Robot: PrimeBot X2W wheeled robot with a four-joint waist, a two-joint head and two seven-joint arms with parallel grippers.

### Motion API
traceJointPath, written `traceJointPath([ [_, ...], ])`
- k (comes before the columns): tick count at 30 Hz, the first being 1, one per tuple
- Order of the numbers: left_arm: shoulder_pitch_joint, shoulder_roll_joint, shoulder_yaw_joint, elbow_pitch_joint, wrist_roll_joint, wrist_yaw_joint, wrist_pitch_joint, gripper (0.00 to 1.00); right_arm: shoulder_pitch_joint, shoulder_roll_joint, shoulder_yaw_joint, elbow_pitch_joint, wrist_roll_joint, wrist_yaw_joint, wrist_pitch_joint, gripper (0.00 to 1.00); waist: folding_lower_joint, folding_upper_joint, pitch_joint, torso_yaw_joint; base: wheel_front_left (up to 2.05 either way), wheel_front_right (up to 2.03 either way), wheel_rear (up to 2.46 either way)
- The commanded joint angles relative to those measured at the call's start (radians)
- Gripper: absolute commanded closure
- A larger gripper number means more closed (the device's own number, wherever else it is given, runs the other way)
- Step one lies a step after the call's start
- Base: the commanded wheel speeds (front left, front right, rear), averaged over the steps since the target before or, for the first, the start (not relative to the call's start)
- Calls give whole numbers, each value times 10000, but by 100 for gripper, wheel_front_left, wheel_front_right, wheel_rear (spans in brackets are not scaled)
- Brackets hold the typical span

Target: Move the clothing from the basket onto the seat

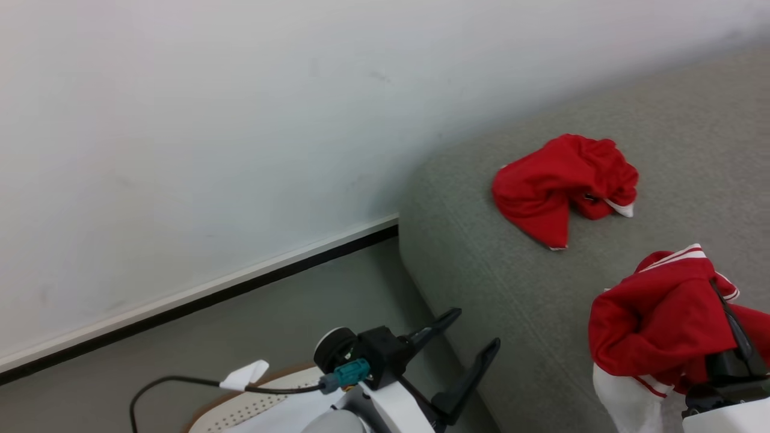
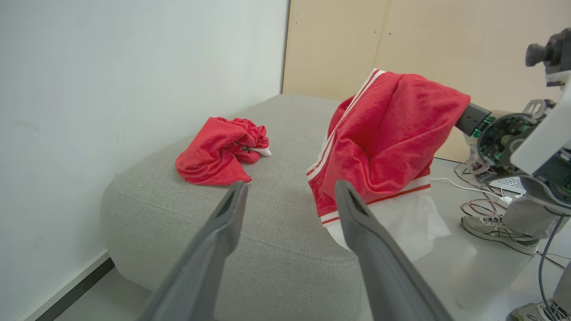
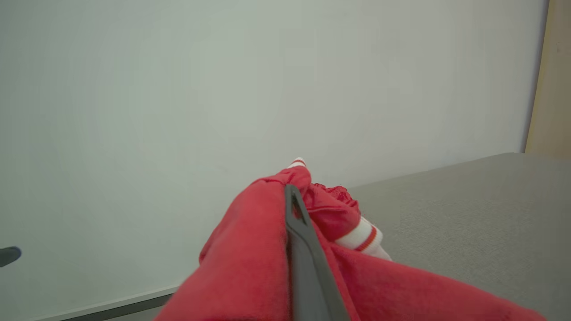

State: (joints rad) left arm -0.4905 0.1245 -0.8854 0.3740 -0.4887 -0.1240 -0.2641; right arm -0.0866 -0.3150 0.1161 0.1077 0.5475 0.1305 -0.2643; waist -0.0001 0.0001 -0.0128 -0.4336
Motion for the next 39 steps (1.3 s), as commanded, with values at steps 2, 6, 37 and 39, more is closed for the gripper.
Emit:
traceJointPath([
  [2,180,-46,78,-48,265,-47,-6,0,141,-43,-80,-125,72,7,-4,100,1,-1,91,-360,0,0,0],
  [6,214,-118,169,-73,437,-61,-7,0,189,-70,-100,-234,92,7,-2,100,1,-1,190,-496,0,0,0],
  [37,-2352,1943,-44,-981,1010,67,378,0,-5963,-1468,-2953,4092,915,7,1,100,1,-1,5508,1084,0,0,0],
  [39,-2373,2047,13,-1093,1005,123,406,0,-6211,-1674,-2566,4997,747,5,47,100,1,-1,5627,1184,0,0,0],
])
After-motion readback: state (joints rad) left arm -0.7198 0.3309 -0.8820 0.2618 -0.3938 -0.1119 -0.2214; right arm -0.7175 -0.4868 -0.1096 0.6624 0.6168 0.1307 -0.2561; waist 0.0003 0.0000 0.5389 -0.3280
